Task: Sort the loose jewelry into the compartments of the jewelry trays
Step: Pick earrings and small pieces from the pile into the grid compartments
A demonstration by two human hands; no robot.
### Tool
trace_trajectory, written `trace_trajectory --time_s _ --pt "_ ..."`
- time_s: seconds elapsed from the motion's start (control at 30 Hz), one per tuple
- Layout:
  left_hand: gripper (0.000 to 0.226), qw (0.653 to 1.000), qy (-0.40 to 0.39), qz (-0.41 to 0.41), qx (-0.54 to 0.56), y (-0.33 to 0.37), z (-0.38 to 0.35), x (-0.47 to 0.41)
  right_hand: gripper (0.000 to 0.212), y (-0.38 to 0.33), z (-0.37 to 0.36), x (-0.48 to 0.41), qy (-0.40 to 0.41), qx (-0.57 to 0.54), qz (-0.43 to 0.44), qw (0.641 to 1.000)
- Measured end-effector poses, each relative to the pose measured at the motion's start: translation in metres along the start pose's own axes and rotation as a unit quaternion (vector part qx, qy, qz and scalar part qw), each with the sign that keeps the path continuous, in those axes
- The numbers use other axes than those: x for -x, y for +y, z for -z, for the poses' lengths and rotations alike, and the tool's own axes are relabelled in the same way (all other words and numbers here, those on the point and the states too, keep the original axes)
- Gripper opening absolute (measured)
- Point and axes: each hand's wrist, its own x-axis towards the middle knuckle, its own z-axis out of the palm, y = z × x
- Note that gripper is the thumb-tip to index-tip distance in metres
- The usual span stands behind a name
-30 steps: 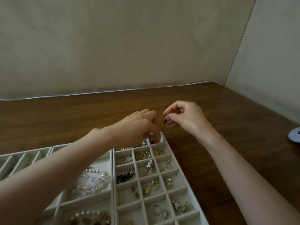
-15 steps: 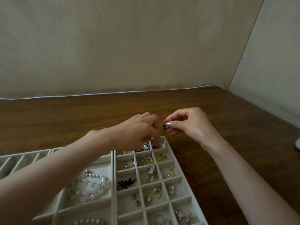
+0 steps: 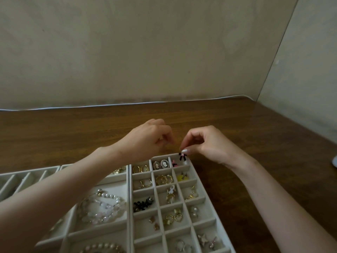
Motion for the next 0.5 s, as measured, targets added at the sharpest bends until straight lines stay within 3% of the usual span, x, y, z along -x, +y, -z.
trace_trajectory --time_s 0.5 --pt "0.026 1.000 -0.028 0.003 0.006 0.0032 -0.0022 0.0064 0.033 -0.0041 -0.0023 0.0031 -0.063 0.107 0.037 0.992"
